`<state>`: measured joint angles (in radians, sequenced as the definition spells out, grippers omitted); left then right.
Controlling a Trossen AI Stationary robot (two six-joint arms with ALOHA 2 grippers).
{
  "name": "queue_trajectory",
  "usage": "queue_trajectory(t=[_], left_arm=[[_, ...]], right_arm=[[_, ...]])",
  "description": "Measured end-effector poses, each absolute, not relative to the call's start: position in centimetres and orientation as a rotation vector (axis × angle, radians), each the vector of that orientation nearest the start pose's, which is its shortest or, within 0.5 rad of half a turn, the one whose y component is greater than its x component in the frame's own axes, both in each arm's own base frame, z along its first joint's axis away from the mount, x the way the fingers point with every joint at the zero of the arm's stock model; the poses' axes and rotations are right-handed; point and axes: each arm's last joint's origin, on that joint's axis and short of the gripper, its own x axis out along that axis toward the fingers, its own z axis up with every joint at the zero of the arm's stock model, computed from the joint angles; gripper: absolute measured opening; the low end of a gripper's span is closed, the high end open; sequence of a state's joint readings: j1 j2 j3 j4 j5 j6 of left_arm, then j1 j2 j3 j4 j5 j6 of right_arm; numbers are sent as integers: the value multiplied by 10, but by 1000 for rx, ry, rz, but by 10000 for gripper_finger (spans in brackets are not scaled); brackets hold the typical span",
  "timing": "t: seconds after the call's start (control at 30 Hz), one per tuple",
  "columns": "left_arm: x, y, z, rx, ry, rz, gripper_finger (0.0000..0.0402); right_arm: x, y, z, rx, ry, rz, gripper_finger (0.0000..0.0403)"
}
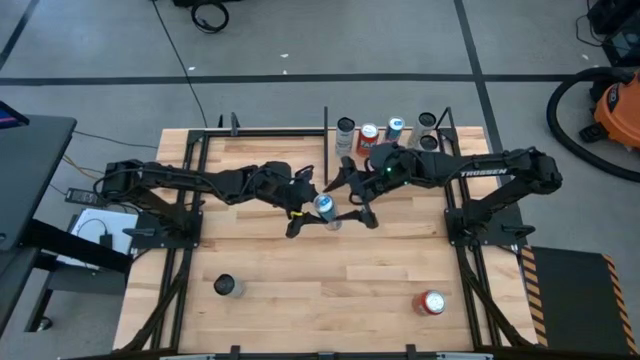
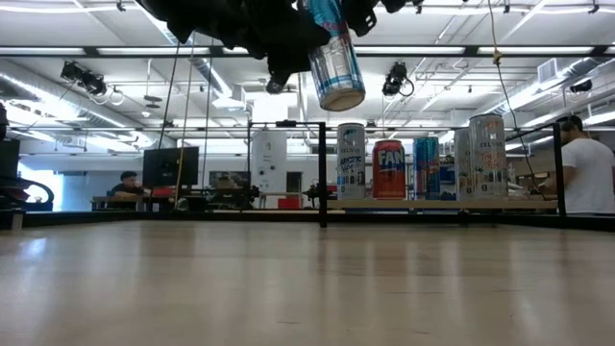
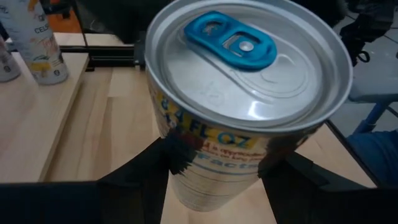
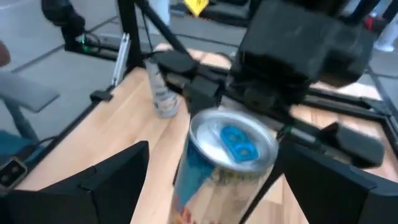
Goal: Place canned beverage on shelf
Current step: Put the blue soda can on the shelf aligned with the other blue soda can
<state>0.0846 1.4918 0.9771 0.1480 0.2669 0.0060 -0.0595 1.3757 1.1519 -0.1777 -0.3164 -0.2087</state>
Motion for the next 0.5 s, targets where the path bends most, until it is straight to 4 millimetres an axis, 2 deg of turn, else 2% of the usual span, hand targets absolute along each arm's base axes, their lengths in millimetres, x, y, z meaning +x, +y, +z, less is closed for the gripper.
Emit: queue_trajectory(t=[0.3, 0.5], left_arm=[[330, 21, 263, -56, 367, -178, 215], [330, 22, 262, -56, 387, -175, 215]], right_arm=[[328, -11, 307, -103, 432, 266, 367], [331, -10, 303, -89, 432, 291, 361]])
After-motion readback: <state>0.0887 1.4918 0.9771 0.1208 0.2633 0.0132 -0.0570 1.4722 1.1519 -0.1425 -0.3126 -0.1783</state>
